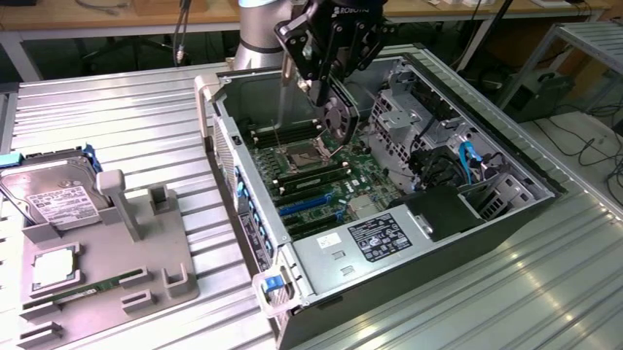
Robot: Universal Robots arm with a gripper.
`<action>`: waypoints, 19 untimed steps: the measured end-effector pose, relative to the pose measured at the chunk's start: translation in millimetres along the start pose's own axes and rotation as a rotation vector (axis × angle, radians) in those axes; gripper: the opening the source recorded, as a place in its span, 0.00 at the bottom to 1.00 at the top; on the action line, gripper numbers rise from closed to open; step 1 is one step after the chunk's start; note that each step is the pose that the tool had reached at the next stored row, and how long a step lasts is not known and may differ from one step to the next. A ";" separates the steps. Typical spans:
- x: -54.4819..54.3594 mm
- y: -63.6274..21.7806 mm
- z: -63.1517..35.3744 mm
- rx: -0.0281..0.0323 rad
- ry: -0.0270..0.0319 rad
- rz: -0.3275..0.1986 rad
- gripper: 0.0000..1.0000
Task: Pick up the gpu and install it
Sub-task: 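Pick up the gpu and move the gpu toward the slot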
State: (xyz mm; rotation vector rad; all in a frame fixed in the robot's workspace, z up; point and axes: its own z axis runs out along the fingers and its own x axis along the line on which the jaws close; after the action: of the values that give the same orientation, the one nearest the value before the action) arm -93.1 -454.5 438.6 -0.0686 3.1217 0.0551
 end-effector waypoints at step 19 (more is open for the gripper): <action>-19.0 -0.9 1.0 -0.0002 0.0005 -0.013 0.27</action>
State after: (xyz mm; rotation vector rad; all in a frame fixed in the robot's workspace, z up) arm -74.1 -454.5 437.9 -0.0887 3.1215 0.0551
